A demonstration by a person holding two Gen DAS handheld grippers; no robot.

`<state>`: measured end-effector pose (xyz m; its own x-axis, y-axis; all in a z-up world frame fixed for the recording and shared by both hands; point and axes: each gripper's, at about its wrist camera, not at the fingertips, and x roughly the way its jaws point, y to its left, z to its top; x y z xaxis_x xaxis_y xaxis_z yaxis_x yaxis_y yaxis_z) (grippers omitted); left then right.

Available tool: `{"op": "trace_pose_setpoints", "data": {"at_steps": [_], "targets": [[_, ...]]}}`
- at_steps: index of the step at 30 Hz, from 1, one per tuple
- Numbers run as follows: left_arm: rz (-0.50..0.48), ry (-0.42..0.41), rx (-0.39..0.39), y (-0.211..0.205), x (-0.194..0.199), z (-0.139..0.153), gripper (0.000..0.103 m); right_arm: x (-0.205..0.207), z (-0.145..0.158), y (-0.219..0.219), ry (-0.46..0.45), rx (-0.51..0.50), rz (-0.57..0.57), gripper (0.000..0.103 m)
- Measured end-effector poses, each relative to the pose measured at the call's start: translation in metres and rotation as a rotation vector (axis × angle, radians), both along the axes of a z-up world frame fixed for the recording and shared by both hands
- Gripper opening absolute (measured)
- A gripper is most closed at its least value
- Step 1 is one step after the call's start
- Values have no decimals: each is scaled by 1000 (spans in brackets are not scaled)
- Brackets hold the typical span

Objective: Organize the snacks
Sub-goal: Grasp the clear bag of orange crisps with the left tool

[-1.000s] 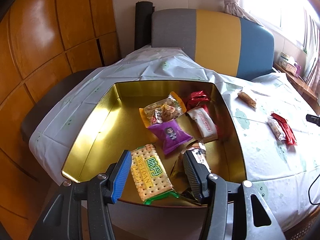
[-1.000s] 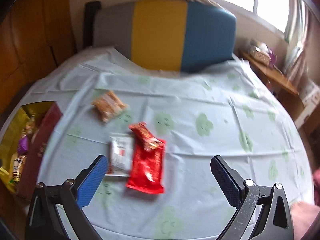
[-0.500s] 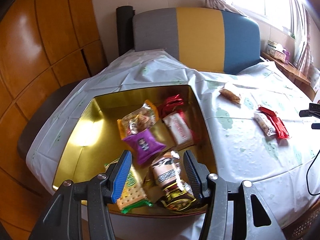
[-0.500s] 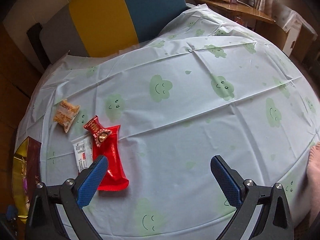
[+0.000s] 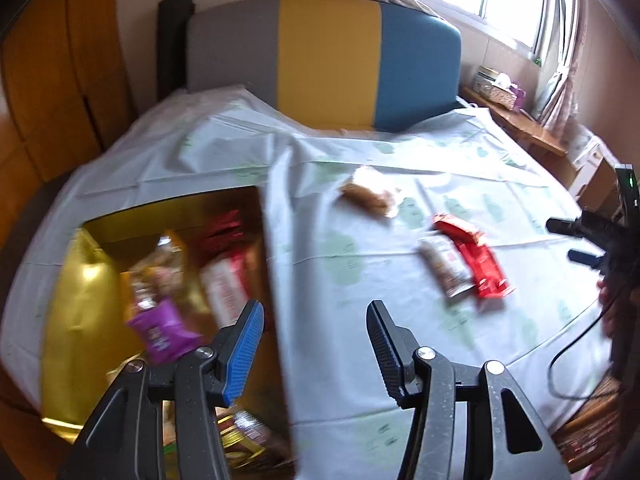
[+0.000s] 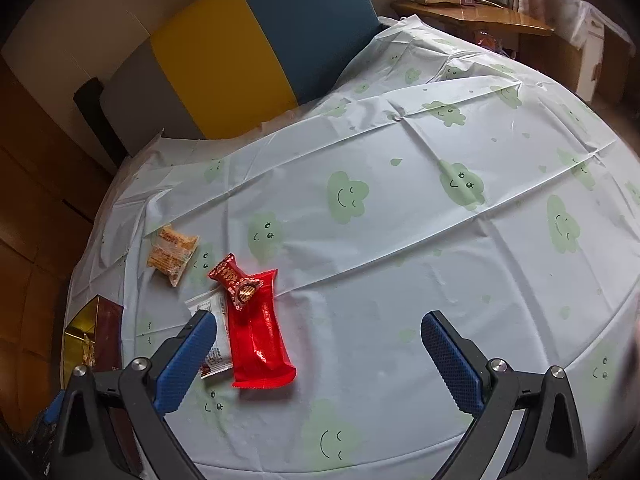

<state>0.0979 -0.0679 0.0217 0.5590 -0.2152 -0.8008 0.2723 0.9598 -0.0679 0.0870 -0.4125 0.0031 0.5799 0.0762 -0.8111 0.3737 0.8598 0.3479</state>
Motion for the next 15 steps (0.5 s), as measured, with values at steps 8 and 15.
{"op": "trace_pose_setpoints", "data": {"at_steps": [8, 15], "targets": [[-30, 103, -44, -56, 58, -11, 55, -1, 3, 4, -25, 42, 33, 103], [44, 256, -126, -90, 122, -45, 55, -2, 6, 3, -44, 84, 43, 103]]}}
